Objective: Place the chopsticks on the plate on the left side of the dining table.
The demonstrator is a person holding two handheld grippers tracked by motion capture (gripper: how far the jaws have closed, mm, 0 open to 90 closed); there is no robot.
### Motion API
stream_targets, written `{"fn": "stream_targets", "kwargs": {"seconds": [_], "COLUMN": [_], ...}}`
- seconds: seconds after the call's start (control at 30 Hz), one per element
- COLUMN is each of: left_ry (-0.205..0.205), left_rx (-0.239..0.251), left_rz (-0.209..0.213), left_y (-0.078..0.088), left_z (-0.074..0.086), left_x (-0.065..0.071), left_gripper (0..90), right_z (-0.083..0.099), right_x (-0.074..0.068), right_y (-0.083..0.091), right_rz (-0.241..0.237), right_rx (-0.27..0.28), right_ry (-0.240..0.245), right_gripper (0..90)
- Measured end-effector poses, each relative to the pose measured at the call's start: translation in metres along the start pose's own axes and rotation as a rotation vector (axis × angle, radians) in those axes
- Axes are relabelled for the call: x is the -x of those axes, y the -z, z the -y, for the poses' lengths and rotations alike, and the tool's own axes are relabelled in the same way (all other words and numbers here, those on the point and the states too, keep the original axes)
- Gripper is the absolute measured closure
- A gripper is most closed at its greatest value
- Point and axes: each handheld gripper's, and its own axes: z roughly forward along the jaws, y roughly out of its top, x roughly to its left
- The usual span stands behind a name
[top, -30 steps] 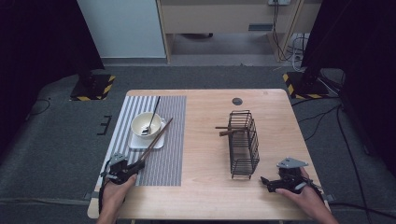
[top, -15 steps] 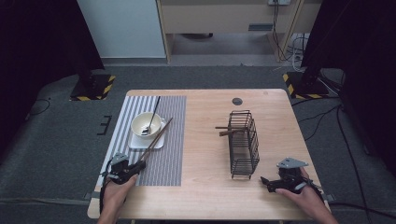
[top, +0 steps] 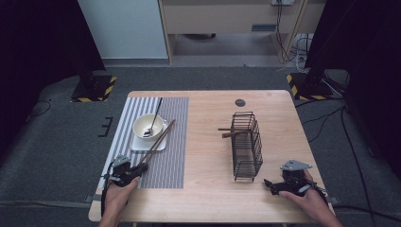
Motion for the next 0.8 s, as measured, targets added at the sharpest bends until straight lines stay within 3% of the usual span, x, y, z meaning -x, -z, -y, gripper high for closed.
{"fn": "stream_targets", "kwargs": {"seconds": [0.57, 0.8], "left_ry": [0.018, 0.007], "left_rx": [0.004, -0.005], "left_rz": [-0.009, -0.012], "left_y": [0.0008, -0.0010], "left_z": [-0.0015, -0.0006], "left_x": [0.0012, 0.0017], "left_gripper": [83.6, 83.0], "right_z": [0.0000, 0.0000], "right_x": [-0.0002, -0.0002], "right_y": [0.0000, 0.0000], "right_rz": [0.000, 0.001], "right_rx": [0.000, 0.001], "right_ry": [-0.001, 0.000], "right_gripper": [0.5, 0.4]}}
